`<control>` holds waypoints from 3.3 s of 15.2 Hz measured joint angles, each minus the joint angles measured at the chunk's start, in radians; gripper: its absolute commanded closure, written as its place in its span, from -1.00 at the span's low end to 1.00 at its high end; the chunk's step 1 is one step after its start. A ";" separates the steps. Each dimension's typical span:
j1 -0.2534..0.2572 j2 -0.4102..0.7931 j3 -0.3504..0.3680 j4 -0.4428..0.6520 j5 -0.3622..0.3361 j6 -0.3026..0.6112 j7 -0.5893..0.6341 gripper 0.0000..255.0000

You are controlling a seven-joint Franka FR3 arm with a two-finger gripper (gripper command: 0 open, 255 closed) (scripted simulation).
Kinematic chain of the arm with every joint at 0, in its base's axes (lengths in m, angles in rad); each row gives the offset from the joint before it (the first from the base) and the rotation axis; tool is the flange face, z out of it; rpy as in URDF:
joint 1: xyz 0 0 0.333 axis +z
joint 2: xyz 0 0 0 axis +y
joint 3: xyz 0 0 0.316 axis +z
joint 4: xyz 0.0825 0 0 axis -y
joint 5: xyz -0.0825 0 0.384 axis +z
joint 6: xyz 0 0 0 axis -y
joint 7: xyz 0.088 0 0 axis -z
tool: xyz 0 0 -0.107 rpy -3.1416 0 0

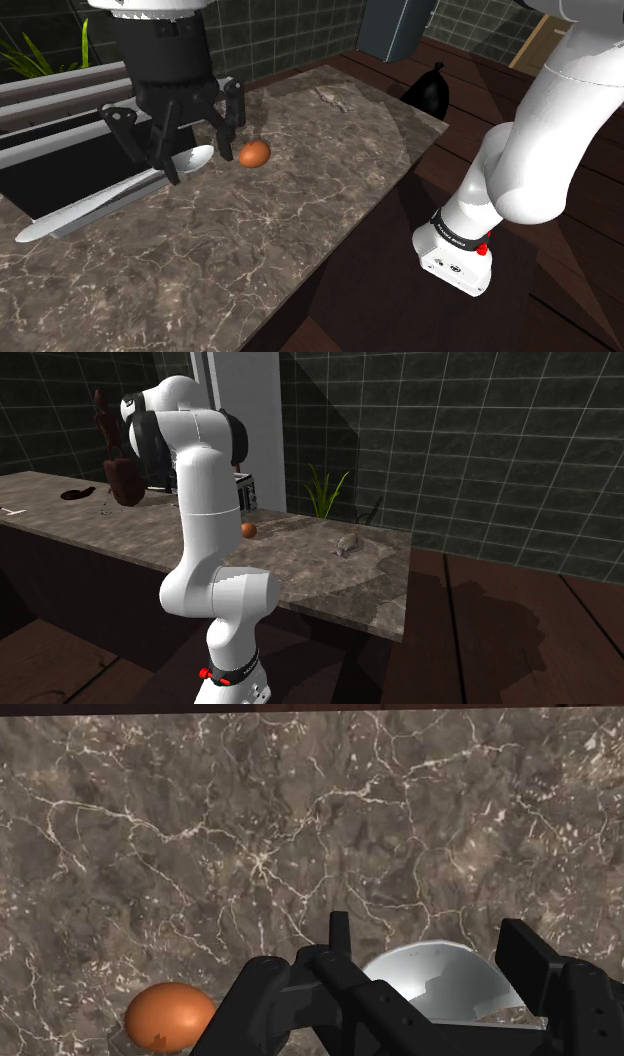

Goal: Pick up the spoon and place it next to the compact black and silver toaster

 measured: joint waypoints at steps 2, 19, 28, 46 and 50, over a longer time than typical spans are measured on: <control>-0.001 -0.005 0.000 -0.030 0.003 0.026 -0.004 1.00; 0.000 0.020 -0.004 -0.231 -0.007 0.248 -0.020 1.00; 0.006 0.063 -0.009 -0.306 -0.029 0.359 -0.019 1.00; 0.020 0.133 -0.021 -0.380 -0.066 0.494 -0.007 -1.00; 0.020 0.133 -0.021 -0.380 -0.066 0.494 -0.007 -1.00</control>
